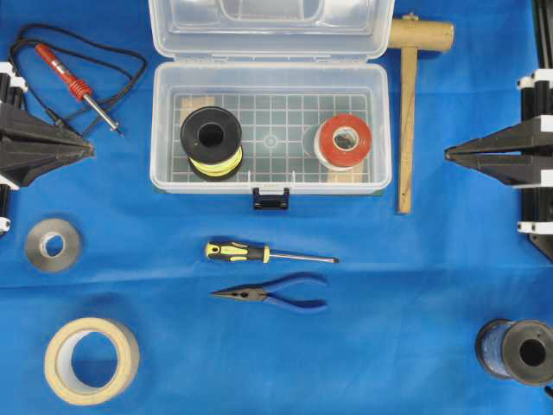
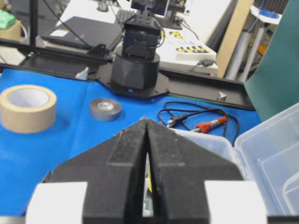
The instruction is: Close the tool box with the left arm.
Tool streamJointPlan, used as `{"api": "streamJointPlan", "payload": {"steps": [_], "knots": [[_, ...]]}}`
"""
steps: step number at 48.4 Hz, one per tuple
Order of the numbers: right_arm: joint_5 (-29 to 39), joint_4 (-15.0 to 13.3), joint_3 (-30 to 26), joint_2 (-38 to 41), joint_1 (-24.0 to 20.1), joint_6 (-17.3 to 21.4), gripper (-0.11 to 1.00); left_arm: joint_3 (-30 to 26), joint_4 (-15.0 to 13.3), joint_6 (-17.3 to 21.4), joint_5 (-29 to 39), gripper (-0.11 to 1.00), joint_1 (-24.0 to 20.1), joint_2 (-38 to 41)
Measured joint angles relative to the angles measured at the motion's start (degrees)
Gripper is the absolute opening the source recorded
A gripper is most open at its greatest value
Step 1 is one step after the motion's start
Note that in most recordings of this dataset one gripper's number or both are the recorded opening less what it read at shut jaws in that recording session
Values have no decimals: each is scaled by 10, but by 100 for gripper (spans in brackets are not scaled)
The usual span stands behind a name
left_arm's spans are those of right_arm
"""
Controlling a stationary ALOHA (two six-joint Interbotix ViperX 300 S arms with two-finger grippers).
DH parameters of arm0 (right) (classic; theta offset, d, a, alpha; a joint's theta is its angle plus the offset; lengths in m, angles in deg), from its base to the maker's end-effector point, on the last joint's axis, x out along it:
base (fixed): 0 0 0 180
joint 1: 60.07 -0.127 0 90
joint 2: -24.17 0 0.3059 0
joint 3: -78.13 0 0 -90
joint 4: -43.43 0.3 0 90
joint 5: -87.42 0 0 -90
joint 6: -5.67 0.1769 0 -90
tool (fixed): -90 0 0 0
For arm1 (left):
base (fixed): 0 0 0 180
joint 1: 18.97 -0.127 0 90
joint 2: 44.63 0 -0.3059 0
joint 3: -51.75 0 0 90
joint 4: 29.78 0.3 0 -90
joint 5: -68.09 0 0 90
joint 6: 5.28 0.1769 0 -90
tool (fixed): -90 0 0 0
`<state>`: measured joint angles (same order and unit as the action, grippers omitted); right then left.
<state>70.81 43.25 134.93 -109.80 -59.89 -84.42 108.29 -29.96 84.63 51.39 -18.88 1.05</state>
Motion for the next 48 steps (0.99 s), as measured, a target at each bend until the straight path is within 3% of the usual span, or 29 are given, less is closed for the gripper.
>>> {"api": "streamJointPlan", "payload": {"steps": [14, 28, 33, 43, 45, 48], "knots": [[3, 0, -21, 4, 18, 1, 0, -47, -15, 41, -25, 0, -32, 8], [19, -1, -21, 5, 37, 1, 0, -120, -17, 47, -25, 2, -159, 79], [24, 0, -21, 5, 39, 0, 0, -156, -18, 47, -2, 24, -206, 122], [36, 0, -21, 6, 41, -2, 0, -246, -19, 48, 70, 80, -278, 229], [39, 0, -21, 6, 42, -2, 0, -270, -18, 54, 92, 87, -292, 255], [42, 0, -21, 8, 44, -2, 0, -301, -19, 55, 120, 89, -310, 293]]}}
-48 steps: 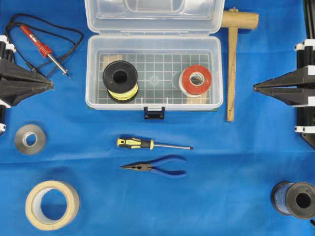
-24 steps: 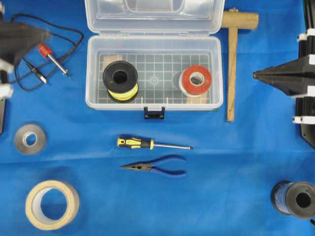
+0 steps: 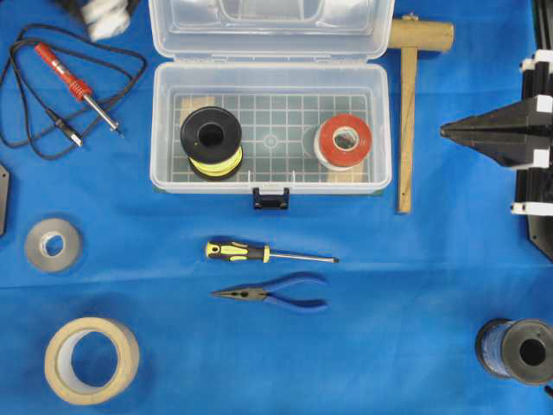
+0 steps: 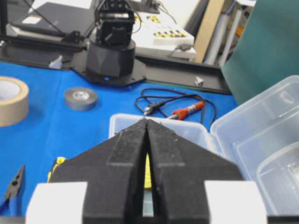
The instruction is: Close the tool box with the left arm.
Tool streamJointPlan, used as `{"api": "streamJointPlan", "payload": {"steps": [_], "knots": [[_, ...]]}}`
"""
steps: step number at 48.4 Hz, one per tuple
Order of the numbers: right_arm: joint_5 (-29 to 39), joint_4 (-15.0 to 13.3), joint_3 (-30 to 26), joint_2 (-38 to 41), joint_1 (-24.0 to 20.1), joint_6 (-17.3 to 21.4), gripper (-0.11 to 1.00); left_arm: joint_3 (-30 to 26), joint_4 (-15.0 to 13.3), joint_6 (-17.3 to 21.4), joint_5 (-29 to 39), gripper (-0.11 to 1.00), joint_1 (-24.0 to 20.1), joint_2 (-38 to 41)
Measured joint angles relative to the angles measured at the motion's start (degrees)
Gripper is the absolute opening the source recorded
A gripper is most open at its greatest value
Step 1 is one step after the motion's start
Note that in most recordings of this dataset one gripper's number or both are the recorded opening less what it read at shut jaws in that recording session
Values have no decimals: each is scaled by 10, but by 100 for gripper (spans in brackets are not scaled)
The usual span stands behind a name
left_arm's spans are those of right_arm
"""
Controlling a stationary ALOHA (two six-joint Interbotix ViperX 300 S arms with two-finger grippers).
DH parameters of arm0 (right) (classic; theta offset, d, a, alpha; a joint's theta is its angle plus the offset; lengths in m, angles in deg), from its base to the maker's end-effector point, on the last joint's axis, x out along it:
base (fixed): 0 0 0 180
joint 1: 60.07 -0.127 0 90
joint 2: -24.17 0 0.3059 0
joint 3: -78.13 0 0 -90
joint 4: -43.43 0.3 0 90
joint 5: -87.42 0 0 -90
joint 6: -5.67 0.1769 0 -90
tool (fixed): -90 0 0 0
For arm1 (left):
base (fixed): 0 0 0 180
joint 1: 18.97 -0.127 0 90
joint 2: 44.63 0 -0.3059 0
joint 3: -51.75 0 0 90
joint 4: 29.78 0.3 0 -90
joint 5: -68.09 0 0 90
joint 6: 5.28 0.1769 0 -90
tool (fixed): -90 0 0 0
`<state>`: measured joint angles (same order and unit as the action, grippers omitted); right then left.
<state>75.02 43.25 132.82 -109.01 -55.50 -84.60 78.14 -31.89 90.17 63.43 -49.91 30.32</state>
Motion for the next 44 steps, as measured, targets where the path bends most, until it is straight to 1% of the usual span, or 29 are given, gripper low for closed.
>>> {"api": "streamJointPlan", "payload": {"steps": [8, 17, 23, 27, 34, 44], "knots": [[8, 0, 1, 6, 5, 0, 0, -84, 1, 9, 73, 90, -32, 95], [12, 0, 1, 12, 8, 0, 0, -179, 2, 47, 161, 91, -49, 190], [18, -1, 1, 16, 9, 0, 0, -220, 2, 64, 207, 91, -59, 238], [19, 0, 1, 16, 9, 0, 0, -235, 2, 73, 234, 91, -62, 259], [20, 0, 3, 18, 9, 0, 0, -246, 2, 75, 272, 91, -69, 287], [23, 0, 3, 18, 9, -1, 0, -246, 3, 72, 304, 91, -71, 291]]}}
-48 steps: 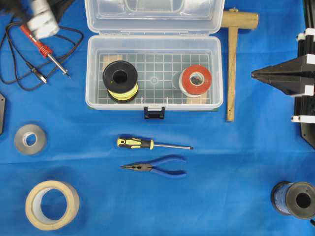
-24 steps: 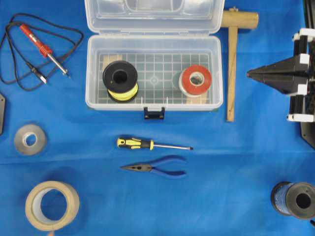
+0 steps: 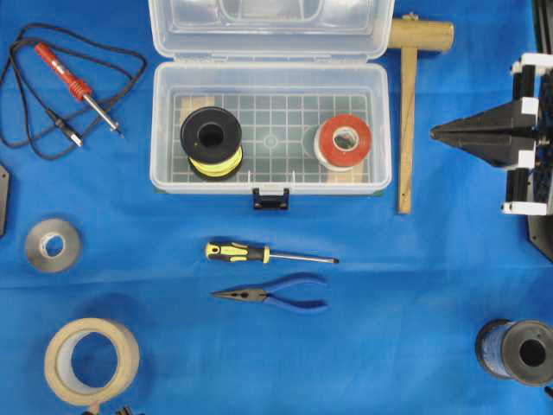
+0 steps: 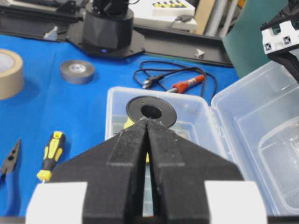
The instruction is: Close the tool box with the left arm.
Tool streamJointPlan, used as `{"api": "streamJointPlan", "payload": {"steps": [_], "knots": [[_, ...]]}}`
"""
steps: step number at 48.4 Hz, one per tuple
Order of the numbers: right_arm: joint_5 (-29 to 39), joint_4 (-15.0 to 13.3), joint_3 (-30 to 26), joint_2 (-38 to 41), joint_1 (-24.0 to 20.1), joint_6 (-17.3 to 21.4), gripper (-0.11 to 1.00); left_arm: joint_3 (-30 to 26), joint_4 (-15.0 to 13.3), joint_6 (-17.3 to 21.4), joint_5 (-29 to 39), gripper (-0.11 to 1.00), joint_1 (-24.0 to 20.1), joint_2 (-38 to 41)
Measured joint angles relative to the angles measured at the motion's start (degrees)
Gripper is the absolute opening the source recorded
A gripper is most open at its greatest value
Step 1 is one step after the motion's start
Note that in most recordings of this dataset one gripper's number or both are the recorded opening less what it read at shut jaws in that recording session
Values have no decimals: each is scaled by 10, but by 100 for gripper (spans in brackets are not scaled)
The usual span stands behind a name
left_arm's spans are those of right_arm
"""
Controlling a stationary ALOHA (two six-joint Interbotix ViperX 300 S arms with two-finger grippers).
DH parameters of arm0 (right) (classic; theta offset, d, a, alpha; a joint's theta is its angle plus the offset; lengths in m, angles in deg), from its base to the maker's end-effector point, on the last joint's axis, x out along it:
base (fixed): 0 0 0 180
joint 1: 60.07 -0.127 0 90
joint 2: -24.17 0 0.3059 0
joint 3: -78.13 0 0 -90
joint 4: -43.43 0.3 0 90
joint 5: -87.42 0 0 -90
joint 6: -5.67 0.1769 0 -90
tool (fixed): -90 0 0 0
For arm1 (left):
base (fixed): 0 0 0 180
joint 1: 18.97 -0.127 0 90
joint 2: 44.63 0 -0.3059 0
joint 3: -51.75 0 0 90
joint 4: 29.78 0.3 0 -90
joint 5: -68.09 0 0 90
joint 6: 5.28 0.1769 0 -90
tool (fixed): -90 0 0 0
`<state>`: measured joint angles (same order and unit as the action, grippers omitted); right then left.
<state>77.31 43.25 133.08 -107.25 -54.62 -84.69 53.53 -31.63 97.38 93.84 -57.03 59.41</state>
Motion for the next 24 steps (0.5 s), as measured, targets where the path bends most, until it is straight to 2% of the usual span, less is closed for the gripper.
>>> {"api": "streamJointPlan", "payload": {"steps": [12, 24], "knots": [[0, -1, 1, 1, 0, -2, 0, -3, 3, -2, 41, 91, 12, -11], [1, -2, 1, 1, 0, -2, 0, 4, 3, -18, 76, 91, 44, -54]]}}
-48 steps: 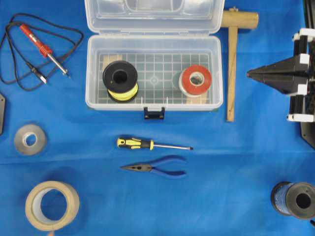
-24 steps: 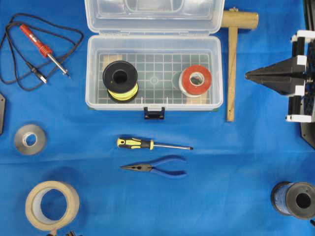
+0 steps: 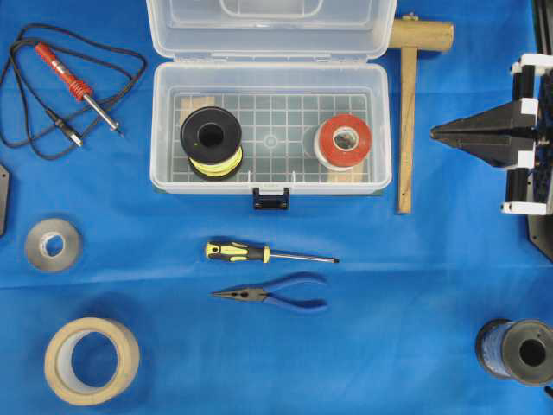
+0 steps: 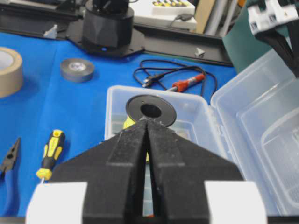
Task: Close the tool box with the left arm.
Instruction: 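Push the clear lid forward and down with the left gripper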
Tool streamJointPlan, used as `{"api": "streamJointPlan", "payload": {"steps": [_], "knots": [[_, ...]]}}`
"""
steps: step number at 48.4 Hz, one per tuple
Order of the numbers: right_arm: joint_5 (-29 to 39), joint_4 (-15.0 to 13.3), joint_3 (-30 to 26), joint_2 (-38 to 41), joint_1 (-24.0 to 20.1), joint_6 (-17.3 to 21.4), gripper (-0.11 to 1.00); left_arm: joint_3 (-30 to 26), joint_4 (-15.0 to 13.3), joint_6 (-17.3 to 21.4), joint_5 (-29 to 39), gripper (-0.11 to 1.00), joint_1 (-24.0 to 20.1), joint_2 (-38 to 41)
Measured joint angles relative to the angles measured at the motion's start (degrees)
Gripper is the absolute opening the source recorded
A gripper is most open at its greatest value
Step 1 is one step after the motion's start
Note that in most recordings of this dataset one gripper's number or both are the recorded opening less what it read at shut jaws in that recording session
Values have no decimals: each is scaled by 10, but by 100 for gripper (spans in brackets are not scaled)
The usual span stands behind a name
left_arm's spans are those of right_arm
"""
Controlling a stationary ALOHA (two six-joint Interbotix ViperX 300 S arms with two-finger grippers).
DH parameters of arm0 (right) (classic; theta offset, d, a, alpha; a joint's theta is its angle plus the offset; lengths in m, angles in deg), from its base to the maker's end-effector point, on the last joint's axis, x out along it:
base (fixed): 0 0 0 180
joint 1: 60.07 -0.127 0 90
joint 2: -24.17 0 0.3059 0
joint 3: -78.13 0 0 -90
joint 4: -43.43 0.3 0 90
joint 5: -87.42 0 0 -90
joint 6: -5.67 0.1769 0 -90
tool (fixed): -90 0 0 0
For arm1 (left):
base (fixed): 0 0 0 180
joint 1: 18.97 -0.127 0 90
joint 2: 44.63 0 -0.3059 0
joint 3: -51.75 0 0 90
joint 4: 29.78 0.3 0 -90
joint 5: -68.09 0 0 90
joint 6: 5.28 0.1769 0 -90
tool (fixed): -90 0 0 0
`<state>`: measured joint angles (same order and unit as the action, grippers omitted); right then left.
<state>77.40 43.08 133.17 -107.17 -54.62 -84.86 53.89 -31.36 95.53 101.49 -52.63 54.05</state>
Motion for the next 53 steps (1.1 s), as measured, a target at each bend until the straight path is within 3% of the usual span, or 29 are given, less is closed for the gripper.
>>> {"api": "streamJointPlan", "payload": {"steps": [23, 41, 46, 53], "knots": [[-1, -1, 0, -11, 0, 1, 0, 80, 0, -55, 17, 91, 105, -110], [-2, -1, 0, -15, 0, 4, 0, 176, -8, -203, 31, 90, 279, -165], [-2, -1, 0, -16, 0, 5, 0, 186, -6, -259, 33, 90, 324, -173], [-1, -1, 0, -18, 0, 5, 0, 188, -6, -296, 29, 89, 374, -180]]}}
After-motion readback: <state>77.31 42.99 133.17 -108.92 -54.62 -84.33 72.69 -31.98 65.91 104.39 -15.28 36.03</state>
